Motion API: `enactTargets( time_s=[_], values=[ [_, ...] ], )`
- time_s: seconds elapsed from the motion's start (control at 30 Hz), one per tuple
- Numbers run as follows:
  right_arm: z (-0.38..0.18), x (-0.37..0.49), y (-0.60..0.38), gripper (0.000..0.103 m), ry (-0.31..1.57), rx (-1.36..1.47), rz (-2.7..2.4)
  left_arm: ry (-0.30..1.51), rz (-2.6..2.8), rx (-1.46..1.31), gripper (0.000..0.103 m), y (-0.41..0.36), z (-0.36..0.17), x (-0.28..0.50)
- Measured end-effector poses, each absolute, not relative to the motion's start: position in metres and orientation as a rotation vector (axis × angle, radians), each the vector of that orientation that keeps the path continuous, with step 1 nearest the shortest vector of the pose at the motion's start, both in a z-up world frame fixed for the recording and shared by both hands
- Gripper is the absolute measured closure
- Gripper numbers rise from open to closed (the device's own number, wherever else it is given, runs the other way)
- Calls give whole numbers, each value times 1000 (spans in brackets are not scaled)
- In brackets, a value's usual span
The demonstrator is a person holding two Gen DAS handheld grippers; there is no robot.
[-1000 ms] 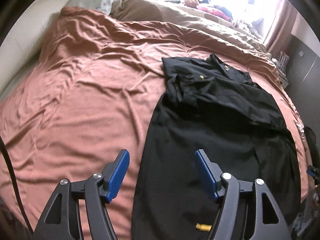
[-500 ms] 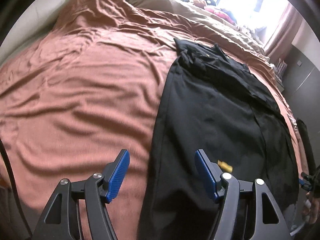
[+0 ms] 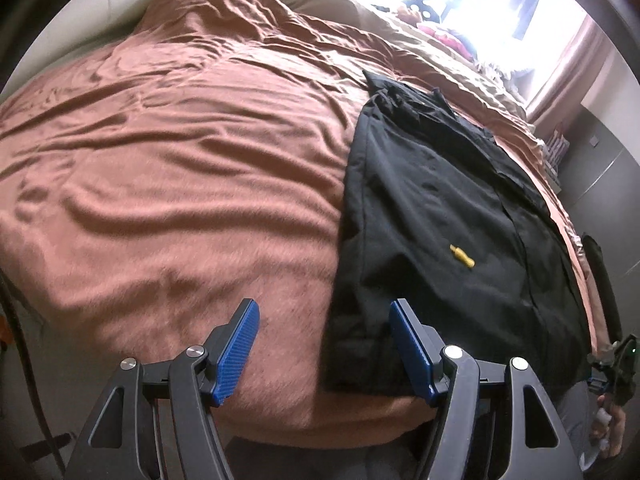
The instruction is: Fold large clothes
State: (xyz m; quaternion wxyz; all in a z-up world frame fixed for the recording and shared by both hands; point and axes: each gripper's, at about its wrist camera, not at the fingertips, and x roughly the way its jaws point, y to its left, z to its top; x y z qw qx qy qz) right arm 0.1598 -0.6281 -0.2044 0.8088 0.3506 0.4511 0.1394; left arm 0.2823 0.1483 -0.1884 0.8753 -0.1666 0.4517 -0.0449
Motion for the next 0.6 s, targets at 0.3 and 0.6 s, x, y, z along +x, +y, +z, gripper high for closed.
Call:
enactTargets(
  time_s=[0.3, 0.6],
  values=[
    [-177, 146, -631, 40, 790, 859, 455, 932, -94, -409, 39, 157, -194, 277],
    [-185, 171, -609, 61, 877, 800, 293, 958, -103, -500, 50, 154, -204, 286]
  ],
)
